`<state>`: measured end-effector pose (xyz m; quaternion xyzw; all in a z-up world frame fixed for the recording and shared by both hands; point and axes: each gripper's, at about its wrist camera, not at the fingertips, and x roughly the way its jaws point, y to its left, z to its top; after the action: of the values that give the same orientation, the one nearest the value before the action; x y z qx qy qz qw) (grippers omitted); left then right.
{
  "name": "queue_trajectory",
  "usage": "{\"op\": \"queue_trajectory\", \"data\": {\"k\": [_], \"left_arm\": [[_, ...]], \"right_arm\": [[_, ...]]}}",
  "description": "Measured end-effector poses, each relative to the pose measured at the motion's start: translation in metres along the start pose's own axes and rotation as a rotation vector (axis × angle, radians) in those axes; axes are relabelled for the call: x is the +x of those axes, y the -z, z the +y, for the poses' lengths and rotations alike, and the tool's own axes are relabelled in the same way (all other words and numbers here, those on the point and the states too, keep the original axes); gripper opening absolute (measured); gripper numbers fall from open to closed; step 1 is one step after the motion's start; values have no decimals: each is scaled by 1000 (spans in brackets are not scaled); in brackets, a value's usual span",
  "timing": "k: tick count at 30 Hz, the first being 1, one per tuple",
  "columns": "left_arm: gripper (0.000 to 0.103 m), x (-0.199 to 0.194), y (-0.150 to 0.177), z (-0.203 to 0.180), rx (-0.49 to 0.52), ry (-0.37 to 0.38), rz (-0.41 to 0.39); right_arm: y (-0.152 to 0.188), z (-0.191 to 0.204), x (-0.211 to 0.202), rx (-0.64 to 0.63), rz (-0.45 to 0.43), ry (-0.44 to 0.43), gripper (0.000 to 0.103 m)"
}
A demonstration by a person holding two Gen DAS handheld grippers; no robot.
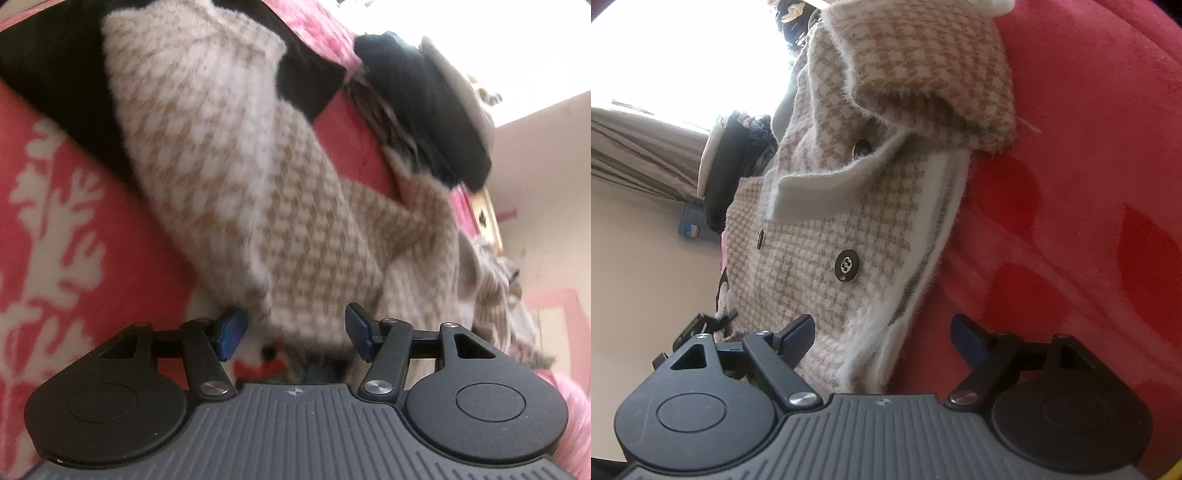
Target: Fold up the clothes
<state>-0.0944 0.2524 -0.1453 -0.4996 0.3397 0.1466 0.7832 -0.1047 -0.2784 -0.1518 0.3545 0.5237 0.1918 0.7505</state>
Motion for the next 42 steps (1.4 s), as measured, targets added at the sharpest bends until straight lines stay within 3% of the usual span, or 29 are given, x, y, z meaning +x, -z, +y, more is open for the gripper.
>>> {"op": "queue_trajectory", "data": {"k": [1, 3, 4, 5, 7, 11, 13, 16, 18, 21, 22, 24, 26, 27, 33, 37, 42], "left_arm": [[48, 2, -2, -2, -8, -8, -25], [19, 3, -4, -8, 12, -50, -73], [10, 1, -6, -14, 36, -58, -97], [6, -3, -8, -20, 61, -61, -122], [6, -14, -14, -36, 120, -50, -180], [5, -65, -36, -79, 256, 57, -357], [5, -88, -53, -91, 264, 99, -404], [5, -106, -71, -98, 325, 98, -459], [5, -104, -77, -94, 362, 52, -473], [10, -74, -85, -70, 427, -85, -385], [13, -58, -87, -59, 456, -162, -302], [19, -39, -88, -39, 442, -202, -162], [25, -40, -85, -30, 443, -184, -96], [33, -45, -83, -28, 453, -176, -85], [58, -81, -75, -26, 498, -137, -2], [67, -94, -53, -28, 513, -24, 102], [68, -63, 6, -38, 576, 108, 360]], "right_arm": [[0, 0, 0, -2, -1, 1, 84], [2, 0, -2, -5, -4, 2, 84], [2, -1, -3, -8, -4, 4, 84], [2, -2, -4, -13, -3, 7, 84], [3, -1, -3, -25, -1, 13, 84], [3, -1, -3, -28, 1, 17, 84], [3, -1, -4, -30, 3, 18, 84], [2, -2, -4, -26, 8, 13, 85], [5, -5, -5, -24, 11, 9, 85], [6, -10, -8, -18, 13, 2, 85], [5, -11, -9, -14, 14, -1, 85], [4, -13, -11, -9, 15, -3, 85], [3, -14, -11, -13, 16, -4, 85], [3, -14, -12, -16, 17, -3, 85], [0, 3, -9, -85, -21, 44, 85], [-7, 16, -19, -162, -114, 98, 85], [-23, 36, -46, -319, -282, 208, 85]]}}
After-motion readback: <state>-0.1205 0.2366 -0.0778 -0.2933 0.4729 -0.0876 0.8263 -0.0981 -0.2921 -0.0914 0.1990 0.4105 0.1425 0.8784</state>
